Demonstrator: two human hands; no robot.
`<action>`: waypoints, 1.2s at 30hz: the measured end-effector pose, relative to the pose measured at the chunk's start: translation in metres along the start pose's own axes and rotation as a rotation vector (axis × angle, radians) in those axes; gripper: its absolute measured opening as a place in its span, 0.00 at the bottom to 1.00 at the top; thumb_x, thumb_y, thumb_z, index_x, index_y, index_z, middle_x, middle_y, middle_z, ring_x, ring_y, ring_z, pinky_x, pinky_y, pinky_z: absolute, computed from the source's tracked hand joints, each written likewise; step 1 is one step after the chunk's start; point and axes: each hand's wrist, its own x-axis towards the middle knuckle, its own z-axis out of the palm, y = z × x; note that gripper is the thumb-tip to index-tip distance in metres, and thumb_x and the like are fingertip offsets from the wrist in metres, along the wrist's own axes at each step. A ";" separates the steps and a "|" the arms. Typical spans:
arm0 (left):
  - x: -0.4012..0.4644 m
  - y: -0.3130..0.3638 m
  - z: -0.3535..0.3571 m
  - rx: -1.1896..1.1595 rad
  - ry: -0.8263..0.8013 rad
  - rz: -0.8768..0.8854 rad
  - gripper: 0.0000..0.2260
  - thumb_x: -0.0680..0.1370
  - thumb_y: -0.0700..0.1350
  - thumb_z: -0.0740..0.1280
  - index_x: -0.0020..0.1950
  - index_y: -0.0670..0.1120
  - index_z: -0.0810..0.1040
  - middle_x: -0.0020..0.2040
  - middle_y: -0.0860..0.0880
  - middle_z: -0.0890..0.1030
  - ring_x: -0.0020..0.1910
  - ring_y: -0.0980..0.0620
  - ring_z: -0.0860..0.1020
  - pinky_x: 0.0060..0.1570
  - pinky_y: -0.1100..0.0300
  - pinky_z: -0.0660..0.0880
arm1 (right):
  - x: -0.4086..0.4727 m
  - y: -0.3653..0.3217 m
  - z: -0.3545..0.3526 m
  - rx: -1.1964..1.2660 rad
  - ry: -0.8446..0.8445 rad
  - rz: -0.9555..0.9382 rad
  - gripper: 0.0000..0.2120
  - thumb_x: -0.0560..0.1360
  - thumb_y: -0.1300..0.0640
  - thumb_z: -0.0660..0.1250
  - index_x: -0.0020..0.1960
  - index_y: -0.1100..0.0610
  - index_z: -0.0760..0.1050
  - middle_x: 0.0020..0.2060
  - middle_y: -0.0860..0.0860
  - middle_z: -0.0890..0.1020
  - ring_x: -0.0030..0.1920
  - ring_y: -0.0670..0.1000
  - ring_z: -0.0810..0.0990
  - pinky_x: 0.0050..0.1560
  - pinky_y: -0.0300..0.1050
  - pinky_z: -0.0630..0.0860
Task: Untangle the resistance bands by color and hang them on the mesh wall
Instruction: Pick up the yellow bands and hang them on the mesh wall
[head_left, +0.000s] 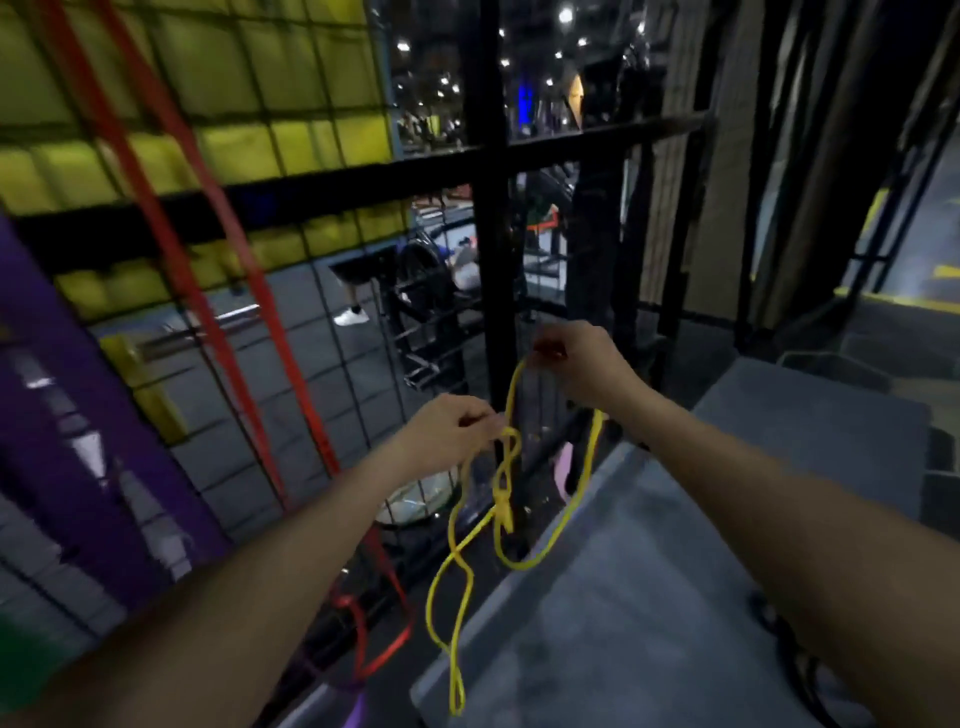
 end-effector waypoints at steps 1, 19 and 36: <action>-0.003 -0.001 -0.012 0.083 0.000 0.023 0.19 0.80 0.49 0.61 0.29 0.44 0.69 0.28 0.46 0.66 0.27 0.53 0.67 0.31 0.60 0.62 | 0.007 -0.015 0.000 0.028 0.009 -0.043 0.07 0.75 0.61 0.66 0.50 0.62 0.79 0.45 0.57 0.82 0.48 0.51 0.78 0.40 0.39 0.67; -0.001 0.044 -0.186 -0.542 0.566 0.022 0.07 0.80 0.39 0.60 0.44 0.43 0.75 0.35 0.49 0.73 0.32 0.55 0.73 0.35 0.61 0.75 | 0.118 -0.153 -0.036 0.686 0.101 -0.318 0.03 0.74 0.66 0.66 0.42 0.65 0.75 0.25 0.48 0.74 0.22 0.36 0.69 0.26 0.28 0.65; 0.041 0.091 -0.320 -0.099 1.019 0.112 0.11 0.76 0.35 0.65 0.36 0.47 0.75 0.32 0.48 0.77 0.30 0.52 0.76 0.31 0.63 0.73 | 0.241 -0.227 -0.058 0.842 -0.081 -0.336 0.10 0.76 0.61 0.65 0.37 0.60 0.76 0.32 0.53 0.78 0.32 0.48 0.74 0.37 0.40 0.74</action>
